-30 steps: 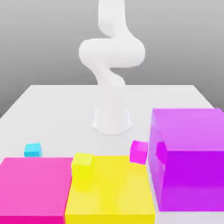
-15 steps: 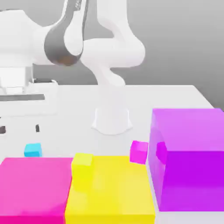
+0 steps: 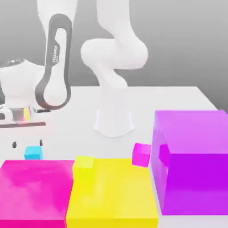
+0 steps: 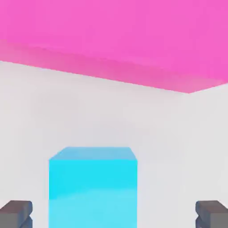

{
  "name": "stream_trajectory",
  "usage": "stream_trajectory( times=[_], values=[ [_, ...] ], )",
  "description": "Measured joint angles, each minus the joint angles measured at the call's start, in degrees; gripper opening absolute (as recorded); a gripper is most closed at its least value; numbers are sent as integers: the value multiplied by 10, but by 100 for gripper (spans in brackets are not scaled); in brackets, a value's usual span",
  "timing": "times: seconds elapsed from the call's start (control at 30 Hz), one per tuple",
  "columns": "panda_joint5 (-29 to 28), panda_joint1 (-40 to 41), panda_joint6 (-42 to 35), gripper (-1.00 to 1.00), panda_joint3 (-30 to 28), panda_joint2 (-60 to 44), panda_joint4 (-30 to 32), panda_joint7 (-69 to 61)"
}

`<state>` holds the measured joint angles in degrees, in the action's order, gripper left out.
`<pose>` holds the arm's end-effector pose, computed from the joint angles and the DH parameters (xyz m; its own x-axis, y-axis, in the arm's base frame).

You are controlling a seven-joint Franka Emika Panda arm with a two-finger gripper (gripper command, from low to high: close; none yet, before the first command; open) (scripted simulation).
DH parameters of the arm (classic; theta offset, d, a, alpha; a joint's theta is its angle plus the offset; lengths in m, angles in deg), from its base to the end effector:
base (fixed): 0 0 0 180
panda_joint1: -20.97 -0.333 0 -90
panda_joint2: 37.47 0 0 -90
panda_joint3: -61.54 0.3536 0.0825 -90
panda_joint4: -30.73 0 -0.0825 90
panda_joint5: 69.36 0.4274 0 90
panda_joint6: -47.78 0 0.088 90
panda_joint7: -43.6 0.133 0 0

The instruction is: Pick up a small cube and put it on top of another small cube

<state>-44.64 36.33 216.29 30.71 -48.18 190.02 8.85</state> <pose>0.2383 -0.3077 0.1356 0.8172 -0.5761 0.0153 -0.5763 -0.8171 0.0150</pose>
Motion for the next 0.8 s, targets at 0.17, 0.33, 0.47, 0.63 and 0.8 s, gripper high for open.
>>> stream_trajectory(
  times=[0.17,0.33,0.47,0.63,0.8],
  values=[
    [104,85,31,0,109,-49,-15,-77],
    [142,116,42,-100,150,-68,-20,-106],
    [148,118,42,-100,153,-70,-20,-110],
    [57,45,15,-100,59,-26,-8,-42],
    [-63,-16,-13,-100,-31,25,8,46]
  ],
)
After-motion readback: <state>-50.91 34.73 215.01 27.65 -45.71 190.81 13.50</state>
